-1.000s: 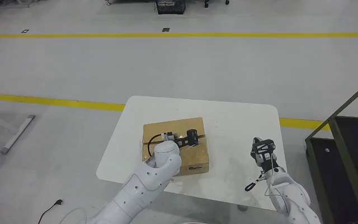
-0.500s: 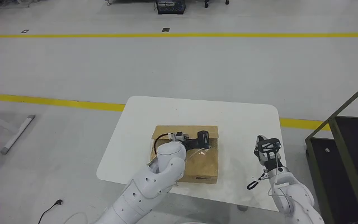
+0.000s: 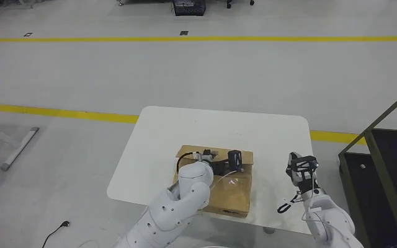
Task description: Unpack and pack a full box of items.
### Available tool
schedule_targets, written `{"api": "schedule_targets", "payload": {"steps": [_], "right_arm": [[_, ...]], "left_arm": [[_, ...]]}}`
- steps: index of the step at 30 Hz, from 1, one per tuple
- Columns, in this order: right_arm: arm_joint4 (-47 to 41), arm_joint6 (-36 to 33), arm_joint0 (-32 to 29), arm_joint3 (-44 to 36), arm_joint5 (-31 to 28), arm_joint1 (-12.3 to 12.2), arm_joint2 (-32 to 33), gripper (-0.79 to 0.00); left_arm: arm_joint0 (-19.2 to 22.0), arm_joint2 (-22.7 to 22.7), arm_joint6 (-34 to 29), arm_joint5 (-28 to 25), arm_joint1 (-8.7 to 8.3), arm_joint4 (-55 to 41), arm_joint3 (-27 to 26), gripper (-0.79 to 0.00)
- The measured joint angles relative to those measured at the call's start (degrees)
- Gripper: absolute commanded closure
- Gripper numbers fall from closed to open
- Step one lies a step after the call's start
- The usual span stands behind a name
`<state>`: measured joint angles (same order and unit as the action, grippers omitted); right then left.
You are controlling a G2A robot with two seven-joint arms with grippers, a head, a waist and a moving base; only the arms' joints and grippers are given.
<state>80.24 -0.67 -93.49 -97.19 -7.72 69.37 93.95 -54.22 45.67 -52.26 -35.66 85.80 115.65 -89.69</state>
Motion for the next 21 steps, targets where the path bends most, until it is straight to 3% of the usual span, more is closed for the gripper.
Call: {"api": "schedule_targets", "payload": {"steps": [5, 11, 21], "right_arm": [[-0.2, 0.1, -0.5, -0.5, 0.1, 0.0, 0.5, 0.000], [-0.1, 0.1, -1.2, -0.8, 0.5, 0.0, 0.9, 0.000], [0.3, -0.3, -1.6, -0.3, 1.5, 0.1, 0.5, 0.000]], "left_arm": [[3.1, 0.0, 1.1, 2.5, 0.63, 2.0, 2.1, -0.785], [8.3, 0.1, 4.3, 7.3, 1.94, 2.3, 8.1, -0.785], [19.6, -1.2, 9.9, 16.0, 5.53, -0.8, 25.3, -0.785]]}}
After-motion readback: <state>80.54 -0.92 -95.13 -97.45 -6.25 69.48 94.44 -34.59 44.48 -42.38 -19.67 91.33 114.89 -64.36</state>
